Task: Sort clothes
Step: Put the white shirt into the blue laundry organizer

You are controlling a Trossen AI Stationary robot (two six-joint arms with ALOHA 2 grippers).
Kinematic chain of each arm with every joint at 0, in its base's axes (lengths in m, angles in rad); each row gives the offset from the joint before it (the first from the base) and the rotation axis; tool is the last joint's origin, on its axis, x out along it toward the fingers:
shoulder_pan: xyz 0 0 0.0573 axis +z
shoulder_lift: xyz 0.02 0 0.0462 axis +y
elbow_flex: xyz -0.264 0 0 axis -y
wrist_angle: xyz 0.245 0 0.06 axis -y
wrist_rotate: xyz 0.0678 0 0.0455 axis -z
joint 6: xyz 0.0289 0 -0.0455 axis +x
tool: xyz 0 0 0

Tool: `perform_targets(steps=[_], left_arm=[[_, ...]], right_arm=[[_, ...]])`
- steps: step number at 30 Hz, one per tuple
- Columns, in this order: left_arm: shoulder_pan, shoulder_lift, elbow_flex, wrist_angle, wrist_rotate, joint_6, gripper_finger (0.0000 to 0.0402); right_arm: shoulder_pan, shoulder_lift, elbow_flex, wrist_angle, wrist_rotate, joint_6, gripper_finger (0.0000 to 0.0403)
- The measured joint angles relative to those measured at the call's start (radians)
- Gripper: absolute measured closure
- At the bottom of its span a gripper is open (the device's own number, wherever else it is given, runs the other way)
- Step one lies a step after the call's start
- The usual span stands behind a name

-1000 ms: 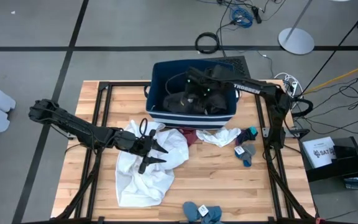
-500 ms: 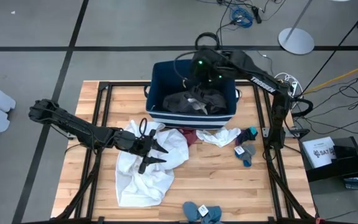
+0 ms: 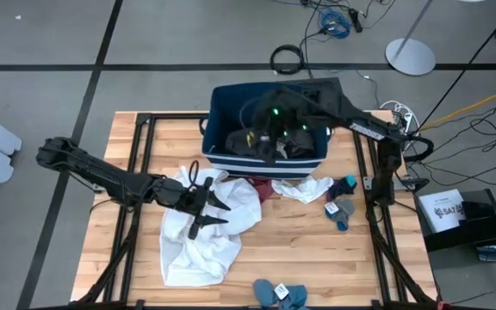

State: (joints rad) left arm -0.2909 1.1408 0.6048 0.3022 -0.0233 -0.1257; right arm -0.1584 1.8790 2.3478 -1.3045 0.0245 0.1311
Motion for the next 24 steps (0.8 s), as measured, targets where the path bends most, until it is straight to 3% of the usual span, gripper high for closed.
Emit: perform_targets(steps=[3,7,12,18,21,24], left_arm=[[0.000,-0.069,0.000,-0.105,-0.031,-0.001,0.0213],[0.000,-0.172,-0.001,-0.221,-0.039,-0.023,0.0213],[-0.030,-0.303,-0.060,-0.235,-0.090,-0.012,0.0213],[-0.046,-0.466,-0.150,-0.230,-0.163,-0.026,0.0213],[-0.045,-0.527,-0.181,-0.194,-0.164,-0.025,0.0213],[-0.045,-0.561,-0.200,-0.182,-0.164,-0.025,0.0213]], right_arm=[[0.080,-0.014,0.000,-0.001,0.009,-0.009,0.0115],[0.200,-0.015,0.000,-0.051,0.101,-0.021,0.0115],[0.326,-0.025,0.000,-0.160,0.234,0.004,0.0115],[0.444,-0.058,-0.002,-0.157,0.266,0.047,0.0115],[0.514,-0.096,-0.058,-0.154,0.366,0.079,0.0115],[0.585,-0.172,-0.198,-0.112,0.473,0.146,0.0115]])
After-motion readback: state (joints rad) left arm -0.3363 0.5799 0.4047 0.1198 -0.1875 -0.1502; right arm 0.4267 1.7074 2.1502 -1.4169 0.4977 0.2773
